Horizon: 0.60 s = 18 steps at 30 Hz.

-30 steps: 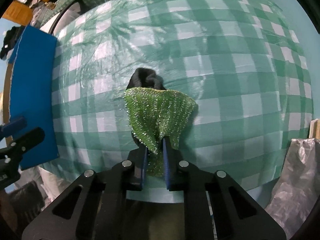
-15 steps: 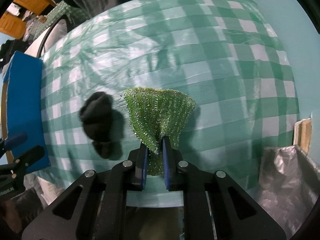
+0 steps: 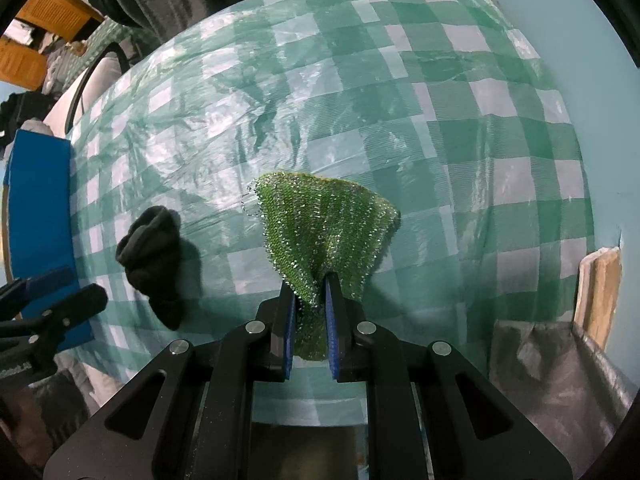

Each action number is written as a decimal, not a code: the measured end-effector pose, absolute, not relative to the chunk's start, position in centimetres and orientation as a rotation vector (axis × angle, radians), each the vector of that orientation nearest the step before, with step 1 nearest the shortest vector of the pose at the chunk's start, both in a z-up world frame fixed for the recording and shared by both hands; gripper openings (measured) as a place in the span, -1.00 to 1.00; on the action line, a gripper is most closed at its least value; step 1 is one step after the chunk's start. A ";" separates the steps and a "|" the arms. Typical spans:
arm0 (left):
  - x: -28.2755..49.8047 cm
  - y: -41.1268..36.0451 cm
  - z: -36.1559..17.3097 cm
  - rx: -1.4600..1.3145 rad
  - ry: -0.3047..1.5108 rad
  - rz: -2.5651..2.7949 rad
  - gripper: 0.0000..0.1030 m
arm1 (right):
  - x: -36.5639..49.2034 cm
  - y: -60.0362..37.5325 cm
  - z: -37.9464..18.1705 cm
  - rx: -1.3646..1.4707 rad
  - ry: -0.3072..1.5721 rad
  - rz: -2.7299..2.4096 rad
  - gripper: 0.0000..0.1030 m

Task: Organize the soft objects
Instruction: 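Lift the sponge with the right tool while the left tool grasps the black sock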

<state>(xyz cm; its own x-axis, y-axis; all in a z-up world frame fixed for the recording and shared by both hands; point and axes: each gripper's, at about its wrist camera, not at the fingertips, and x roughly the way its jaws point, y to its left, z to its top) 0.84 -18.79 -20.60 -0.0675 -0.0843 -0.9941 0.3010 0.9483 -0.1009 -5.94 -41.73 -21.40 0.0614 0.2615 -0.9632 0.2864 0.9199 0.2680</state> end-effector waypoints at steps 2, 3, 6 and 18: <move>1.0 -19.3 -20.9 0.166 1.617 -0.319 0.52 | -5.7 -41.8 -21.5 0.449 1.526 -0.016 -0.77; 1.1 -19.5 -21.1 0.166 1.621 -0.318 0.53 | -5.6 -42.0 -21.6 0.451 1.525 -0.012 -0.77; 1.4 -20.6 -21.7 0.171 1.634 -0.315 0.53 | -5.4 -42.3 -21.7 0.456 1.523 0.001 -0.77; 2.8 -24.1 -24.7 0.204 1.687 -0.301 0.56 | -4.9 -43.0 -21.8 0.467 1.518 0.039 -0.77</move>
<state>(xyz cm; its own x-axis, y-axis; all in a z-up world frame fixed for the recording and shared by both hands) 2.80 -24.12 -24.74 -0.1378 -0.0389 -0.9897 0.3056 0.9488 -0.0798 -4.87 -42.99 -21.85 0.0700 0.3103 -0.9481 0.2618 0.9114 0.3176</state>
